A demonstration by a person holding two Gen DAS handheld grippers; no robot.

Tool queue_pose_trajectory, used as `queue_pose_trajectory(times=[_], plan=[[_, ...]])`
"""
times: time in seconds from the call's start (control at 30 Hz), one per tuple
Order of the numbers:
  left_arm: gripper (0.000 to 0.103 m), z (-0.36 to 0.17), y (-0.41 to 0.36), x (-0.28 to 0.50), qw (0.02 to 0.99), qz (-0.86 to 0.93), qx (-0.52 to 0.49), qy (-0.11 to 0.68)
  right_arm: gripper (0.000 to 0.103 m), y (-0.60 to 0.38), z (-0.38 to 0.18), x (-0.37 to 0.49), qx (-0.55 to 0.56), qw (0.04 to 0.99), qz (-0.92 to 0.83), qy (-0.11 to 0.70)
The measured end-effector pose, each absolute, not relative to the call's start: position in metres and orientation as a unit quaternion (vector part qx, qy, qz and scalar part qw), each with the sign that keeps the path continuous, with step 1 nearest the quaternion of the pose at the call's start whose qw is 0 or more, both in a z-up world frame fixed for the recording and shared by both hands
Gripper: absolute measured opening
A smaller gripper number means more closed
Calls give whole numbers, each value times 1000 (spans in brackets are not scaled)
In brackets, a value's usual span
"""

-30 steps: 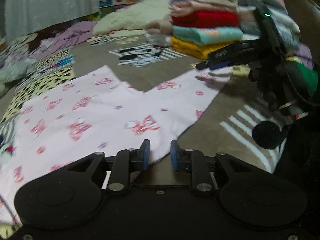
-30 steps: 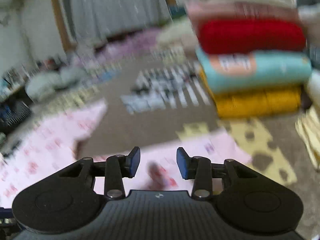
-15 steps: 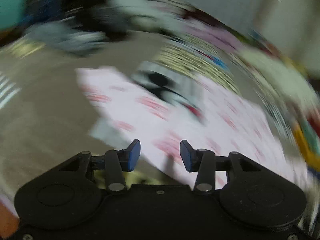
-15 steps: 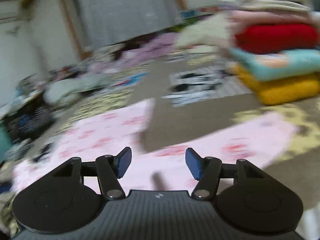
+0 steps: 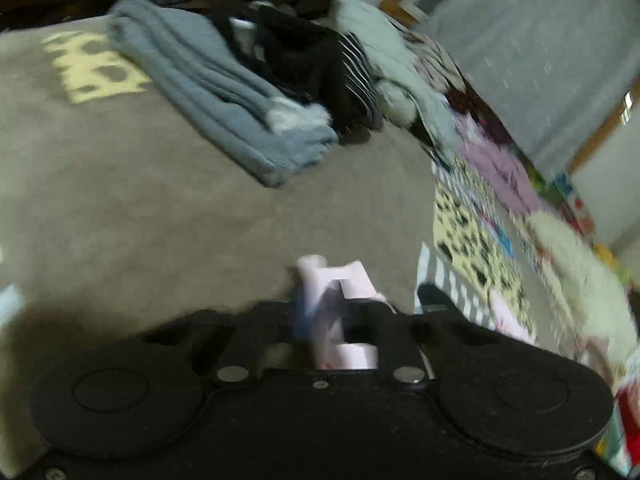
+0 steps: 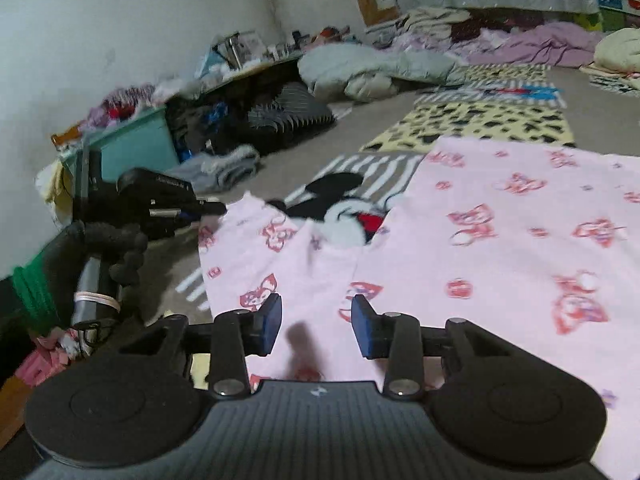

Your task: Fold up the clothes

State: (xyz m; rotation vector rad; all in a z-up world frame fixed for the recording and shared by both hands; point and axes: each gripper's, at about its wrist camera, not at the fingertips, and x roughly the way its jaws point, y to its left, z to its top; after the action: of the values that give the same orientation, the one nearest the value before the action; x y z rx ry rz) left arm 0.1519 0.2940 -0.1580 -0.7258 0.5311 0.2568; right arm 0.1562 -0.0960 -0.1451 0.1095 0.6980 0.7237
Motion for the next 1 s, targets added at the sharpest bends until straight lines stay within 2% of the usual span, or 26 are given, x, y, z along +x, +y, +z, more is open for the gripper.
queue_pose_trajectory(times=[0.17, 0.43, 0.57, 0.6, 0.7, 0.77, 0.83, 1.0], plan=[[3, -155, 294, 140, 904, 134, -324, 246, 37, -97, -146, 150, 54, 876, 337, 340], [4, -146, 292, 119, 919, 153, -289, 220, 42, -65, -139, 125, -50, 880, 382, 278], [3, -151, 297, 128, 912, 143, -286, 258, 45, -53, -144, 121, -82, 868, 397, 285], [7, -149, 297, 126, 912, 144, -287, 255, 44, -50, -145, 120, -90, 866, 401, 286], [44, -145, 296, 118, 916, 146, -291, 235, 45, -42, -148, 117, -112, 857, 411, 290], [40, -153, 293, 129, 915, 147, -276, 256, 46, -37, -150, 115, -127, 850, 418, 293], [9, -155, 285, 138, 926, 151, -221, 268, 46, -32, -152, 113, -141, 844, 425, 295], [9, -150, 281, 139, 926, 185, -178, 278, 45, -38, -144, 111, -126, 845, 436, 283]])
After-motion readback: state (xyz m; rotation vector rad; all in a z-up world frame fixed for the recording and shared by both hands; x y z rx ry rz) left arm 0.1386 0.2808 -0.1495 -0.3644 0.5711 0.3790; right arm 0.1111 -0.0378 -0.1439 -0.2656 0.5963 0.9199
